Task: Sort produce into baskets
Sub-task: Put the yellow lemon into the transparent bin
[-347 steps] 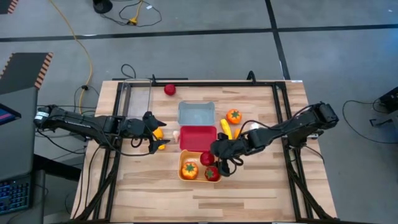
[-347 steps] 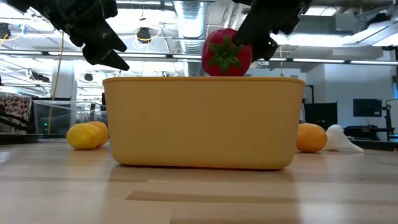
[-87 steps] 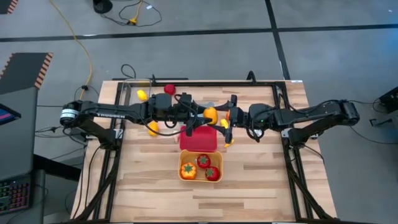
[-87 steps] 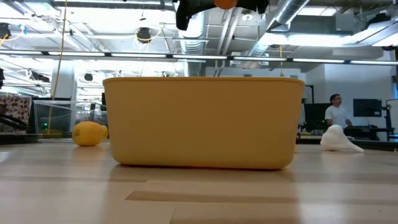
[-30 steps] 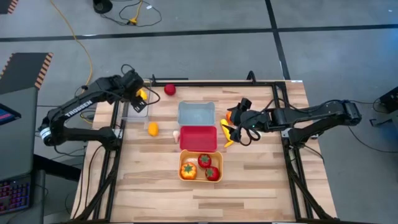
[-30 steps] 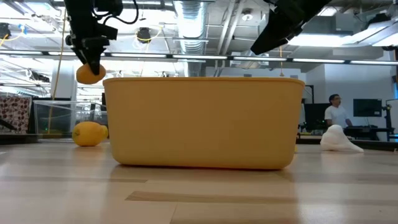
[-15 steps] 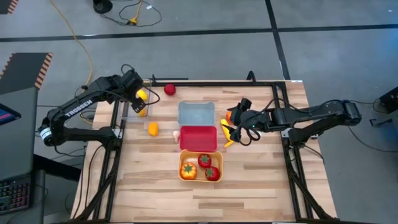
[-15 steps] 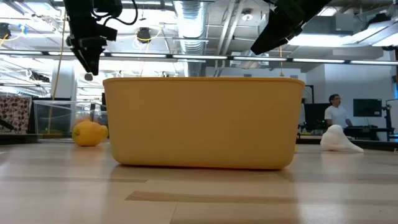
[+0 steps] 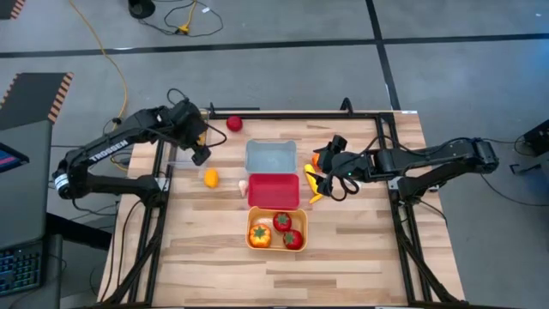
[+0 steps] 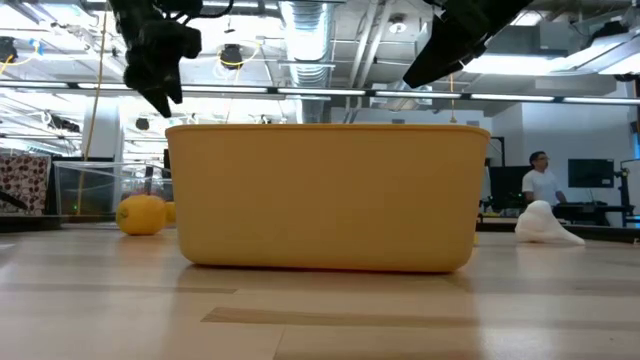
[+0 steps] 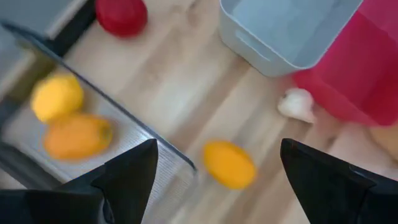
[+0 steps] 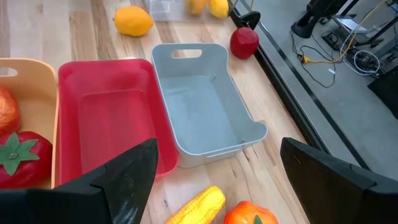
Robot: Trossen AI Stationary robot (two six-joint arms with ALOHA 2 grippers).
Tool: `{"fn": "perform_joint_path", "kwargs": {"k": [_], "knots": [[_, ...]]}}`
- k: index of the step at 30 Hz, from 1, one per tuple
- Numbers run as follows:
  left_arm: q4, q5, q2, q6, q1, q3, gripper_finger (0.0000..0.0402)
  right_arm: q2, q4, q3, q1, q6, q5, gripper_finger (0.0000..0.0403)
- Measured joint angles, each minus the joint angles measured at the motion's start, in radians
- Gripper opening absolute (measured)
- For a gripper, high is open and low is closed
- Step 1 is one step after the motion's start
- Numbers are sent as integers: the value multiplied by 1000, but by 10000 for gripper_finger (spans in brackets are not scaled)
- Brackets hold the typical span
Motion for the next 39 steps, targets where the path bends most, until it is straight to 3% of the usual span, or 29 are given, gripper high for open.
{"fn": "perform_joint_path", "kwargs": {"k": [5, 10, 21, 24, 29, 35, 39], "knots": [[-121, -4, 0, -289, -84, 0, 326, 0, 0, 0, 0, 0, 0, 366], [-237, -101, 0, -536, -200, 0, 326, 0, 0, 0, 0, 2, 0, 366], [-225, -298, 0, -980, -422, -21, 326, 0, 0, 0, 0, 2, 0, 366], [-163, -304, 0, -1100, -493, -102, 326, 0, 0, 0, 0, 2, 0, 366], [82, -307, 1, -1231, -591, -287, 326, 0, 0, 0, 0, 0, 0, 366], [270, -369, 1, -1327, -606, -457, 326, 0, 0, 0, 0, 0, 0, 366], [302, -430, 0, -1368, -606, -518, 326, 0, 0, 0, 0, 0, 0, 366]]}}
